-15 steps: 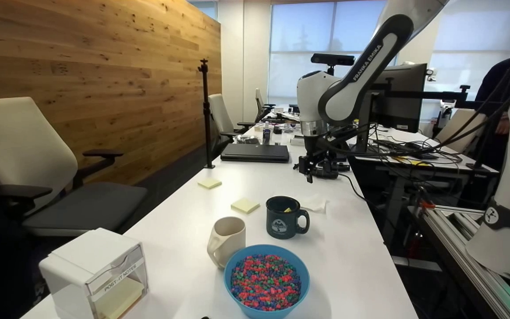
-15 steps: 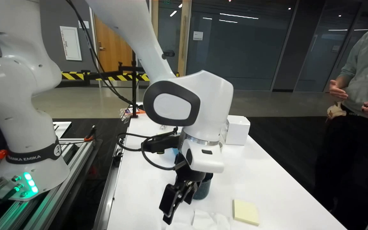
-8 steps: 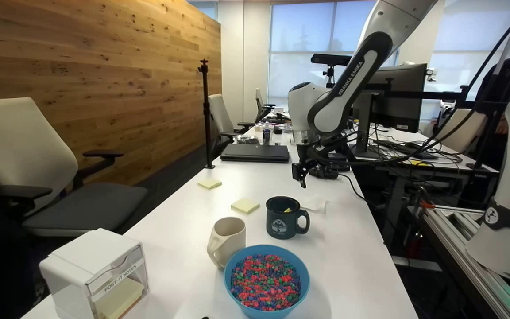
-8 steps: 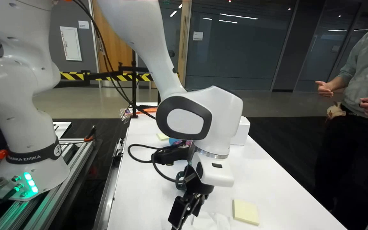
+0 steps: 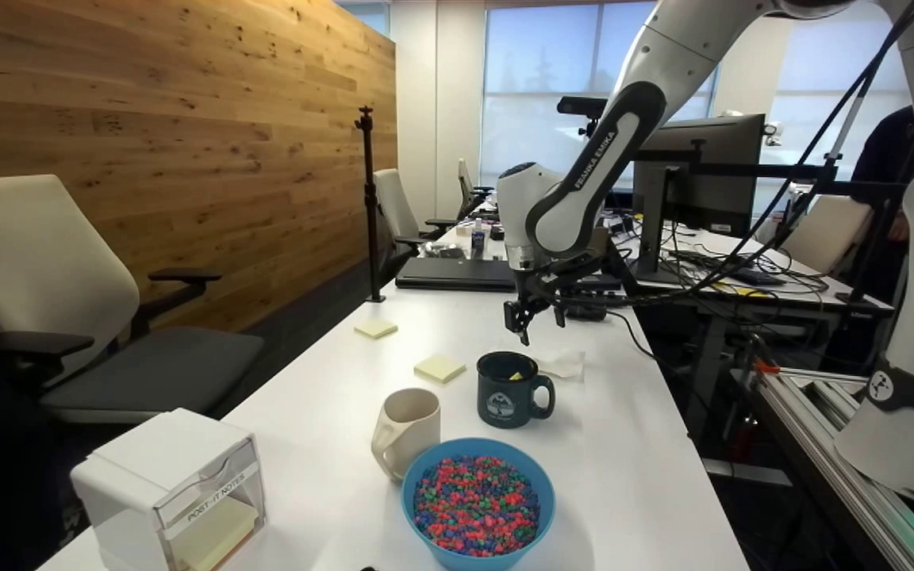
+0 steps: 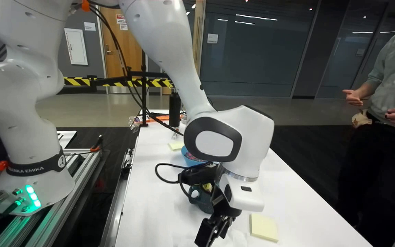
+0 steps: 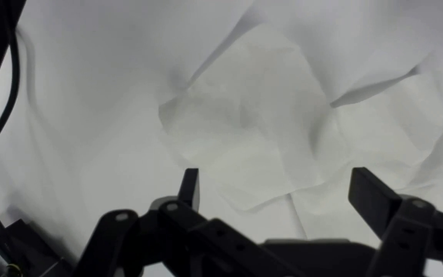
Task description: Use the white napkin to wipe the right side of the tabletop.
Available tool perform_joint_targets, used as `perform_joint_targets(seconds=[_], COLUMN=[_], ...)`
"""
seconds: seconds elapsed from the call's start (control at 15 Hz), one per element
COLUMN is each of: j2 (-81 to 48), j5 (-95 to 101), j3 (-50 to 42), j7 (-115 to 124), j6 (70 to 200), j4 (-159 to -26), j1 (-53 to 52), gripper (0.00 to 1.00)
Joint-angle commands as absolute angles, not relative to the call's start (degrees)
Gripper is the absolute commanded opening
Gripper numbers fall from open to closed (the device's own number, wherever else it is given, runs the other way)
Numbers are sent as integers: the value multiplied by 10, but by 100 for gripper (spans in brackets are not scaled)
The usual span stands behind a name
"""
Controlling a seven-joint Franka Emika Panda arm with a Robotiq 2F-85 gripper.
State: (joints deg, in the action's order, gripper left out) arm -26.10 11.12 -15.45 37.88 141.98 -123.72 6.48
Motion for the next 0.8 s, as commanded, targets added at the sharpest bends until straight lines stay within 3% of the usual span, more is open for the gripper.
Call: perform_joint_targets(seconds=[0.0, 0.73], j2=[-284, -324], j5=[75, 50], j3=[-154, -159], j7=[381, 374], j6=[1422, 1436], j4=[-1210, -1201], j1=[54, 53], gripper=[100, 100])
